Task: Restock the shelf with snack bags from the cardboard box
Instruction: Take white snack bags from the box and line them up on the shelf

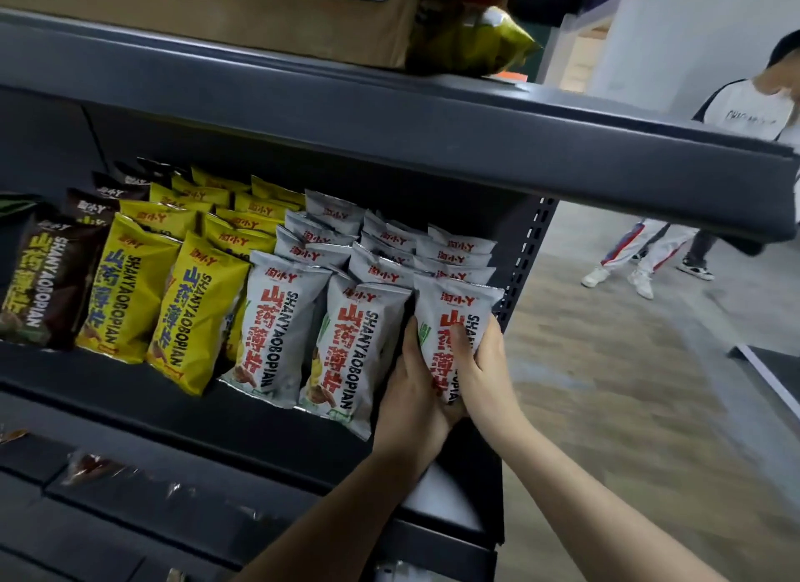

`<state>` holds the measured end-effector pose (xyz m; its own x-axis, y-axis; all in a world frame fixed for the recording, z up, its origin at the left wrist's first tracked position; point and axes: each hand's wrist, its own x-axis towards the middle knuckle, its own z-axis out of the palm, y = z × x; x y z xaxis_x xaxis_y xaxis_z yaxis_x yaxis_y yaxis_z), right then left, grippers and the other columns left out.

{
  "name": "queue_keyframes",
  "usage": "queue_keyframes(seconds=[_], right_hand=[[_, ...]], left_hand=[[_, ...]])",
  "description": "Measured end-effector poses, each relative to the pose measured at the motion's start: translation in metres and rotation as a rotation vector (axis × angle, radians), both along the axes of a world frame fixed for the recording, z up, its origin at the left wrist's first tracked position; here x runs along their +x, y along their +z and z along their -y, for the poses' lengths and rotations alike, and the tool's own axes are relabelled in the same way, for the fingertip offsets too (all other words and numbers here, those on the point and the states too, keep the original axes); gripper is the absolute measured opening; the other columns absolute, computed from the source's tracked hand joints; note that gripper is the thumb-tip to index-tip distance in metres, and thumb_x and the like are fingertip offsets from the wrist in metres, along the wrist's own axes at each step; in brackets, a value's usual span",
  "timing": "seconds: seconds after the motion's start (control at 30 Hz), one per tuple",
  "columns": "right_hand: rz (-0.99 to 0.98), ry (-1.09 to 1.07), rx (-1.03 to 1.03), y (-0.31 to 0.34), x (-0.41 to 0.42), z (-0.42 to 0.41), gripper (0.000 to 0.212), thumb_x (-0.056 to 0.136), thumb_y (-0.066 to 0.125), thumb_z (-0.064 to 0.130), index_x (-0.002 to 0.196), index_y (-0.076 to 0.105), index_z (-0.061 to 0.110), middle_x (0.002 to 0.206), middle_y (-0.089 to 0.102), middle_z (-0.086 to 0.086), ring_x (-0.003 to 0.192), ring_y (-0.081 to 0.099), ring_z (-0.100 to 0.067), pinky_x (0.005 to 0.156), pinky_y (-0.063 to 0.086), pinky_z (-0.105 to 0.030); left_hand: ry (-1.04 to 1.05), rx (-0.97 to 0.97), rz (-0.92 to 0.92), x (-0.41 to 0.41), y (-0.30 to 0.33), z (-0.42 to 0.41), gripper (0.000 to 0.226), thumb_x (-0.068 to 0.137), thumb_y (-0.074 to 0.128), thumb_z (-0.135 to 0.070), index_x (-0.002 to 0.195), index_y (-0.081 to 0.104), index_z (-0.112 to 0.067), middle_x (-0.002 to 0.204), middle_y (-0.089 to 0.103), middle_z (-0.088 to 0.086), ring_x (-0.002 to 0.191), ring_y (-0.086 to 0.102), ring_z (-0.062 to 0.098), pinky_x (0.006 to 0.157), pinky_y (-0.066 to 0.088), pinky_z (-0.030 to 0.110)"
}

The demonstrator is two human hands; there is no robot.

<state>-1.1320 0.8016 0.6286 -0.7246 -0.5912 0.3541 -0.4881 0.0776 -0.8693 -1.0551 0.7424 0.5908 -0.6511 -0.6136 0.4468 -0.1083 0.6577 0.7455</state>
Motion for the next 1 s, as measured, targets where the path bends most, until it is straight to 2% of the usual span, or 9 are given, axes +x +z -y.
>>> queue_keyframes(seconds=[0.1,0.2,0.3,0.43,0.57,0.67,0.8,0.9,1.0], right_hand=[[0.059,0.015,0.057,-0.012,0.001,-0.003,0.066,0.079,0.041,0.077,0.137,0.028,0.047,0.137,0.045,0.022,0.130,0.042,-0.003,0.109,0.037,-0.042],[0.066,0.060,0.115,-0.020,0.004,-0.010,0.072,0.074,0.042,0.080,0.137,0.027,0.047,0.134,0.046,0.027,0.126,0.044,0.003,0.105,0.039,-0.032],[0.076,0.080,0.153,-0.018,0.007,-0.014,0.059,0.080,0.042,0.075,0.132,0.030,0.050,0.129,0.049,0.027,0.119,0.048,0.006,0.094,0.039,-0.022],[0.115,0.101,0.195,-0.011,0.008,-0.016,0.045,0.085,0.043,0.061,0.127,0.040,0.045,0.126,0.054,0.022,0.114,0.052,0.003,0.086,0.040,-0.015],[0.169,0.069,0.185,0.000,0.019,-0.021,0.026,0.091,0.052,0.041,0.115,0.044,0.036,0.104,0.055,0.029,0.096,0.056,0.007,0.070,0.045,-0.008],[0.130,-0.014,0.173,0.001,0.027,-0.026,0.032,0.090,0.058,0.033,0.118,0.043,0.030,0.105,0.053,0.024,0.090,0.052,0.017,0.071,0.044,-0.001],[-0.070,-0.280,0.148,-0.005,0.042,-0.034,0.061,0.088,0.063,0.023,0.138,0.035,0.003,0.135,0.044,-0.011,0.126,0.043,-0.022,0.106,0.037,-0.038],[0.018,-0.257,0.146,-0.007,0.050,-0.029,0.055,0.087,0.066,0.027,0.132,0.041,0.008,0.131,0.050,-0.010,0.121,0.049,-0.024,0.101,0.042,-0.043],[0.080,-0.218,0.238,-0.014,0.053,-0.016,0.032,0.085,0.068,0.026,0.111,0.050,0.020,0.109,0.062,0.001,0.100,0.060,-0.016,0.081,0.051,-0.036]], left_hand=[[0.110,-0.076,0.062,-0.004,-0.005,-0.001,0.086,0.084,0.042,-0.054,0.150,0.004,-0.014,0.152,0.024,-0.003,0.138,0.026,0.002,0.107,0.010,0.003],[0.222,-0.151,0.102,-0.006,-0.005,-0.003,0.079,0.084,0.017,-0.056,0.150,0.010,-0.012,0.153,0.023,-0.001,0.138,0.024,0.002,0.110,0.000,0.003],[0.198,-0.201,0.107,-0.002,-0.001,-0.003,0.071,0.090,0.038,-0.040,0.149,0.017,-0.007,0.149,0.034,0.005,0.134,0.038,0.011,0.105,0.011,0.008],[0.187,-0.172,0.155,0.001,0.001,-0.004,0.083,0.081,0.065,-0.029,0.146,0.023,-0.001,0.132,0.052,0.011,0.117,0.057,0.016,0.095,0.033,0.012],[0.148,-0.266,0.191,0.014,0.000,-0.014,0.093,0.069,0.077,-0.027,0.141,0.028,0.006,0.129,0.052,0.019,0.119,0.056,0.025,0.100,0.041,0.027],[0.056,-0.366,0.086,0.041,0.006,-0.016,0.070,0.074,0.066,-0.019,0.134,0.037,0.001,0.130,0.051,0.017,0.122,0.051,0.027,0.099,0.048,0.034],[0.104,-0.461,-0.075,0.082,0.015,0.011,0.047,0.078,0.048,-0.004,0.126,0.044,-0.005,0.125,0.051,0.018,0.117,0.047,0.029,0.098,0.042,0.036],[0.257,-0.319,0.101,0.097,0.009,0.040,0.055,0.089,0.040,-0.027,0.138,0.034,-0.004,0.137,0.041,0.022,0.128,0.040,0.036,0.105,0.039,0.045],[0.143,-0.181,0.285,0.101,0.003,0.053,0.066,0.094,0.038,-0.034,0.149,0.012,-0.008,0.150,0.024,0.014,0.140,0.024,0.031,0.113,0.028,0.041]])
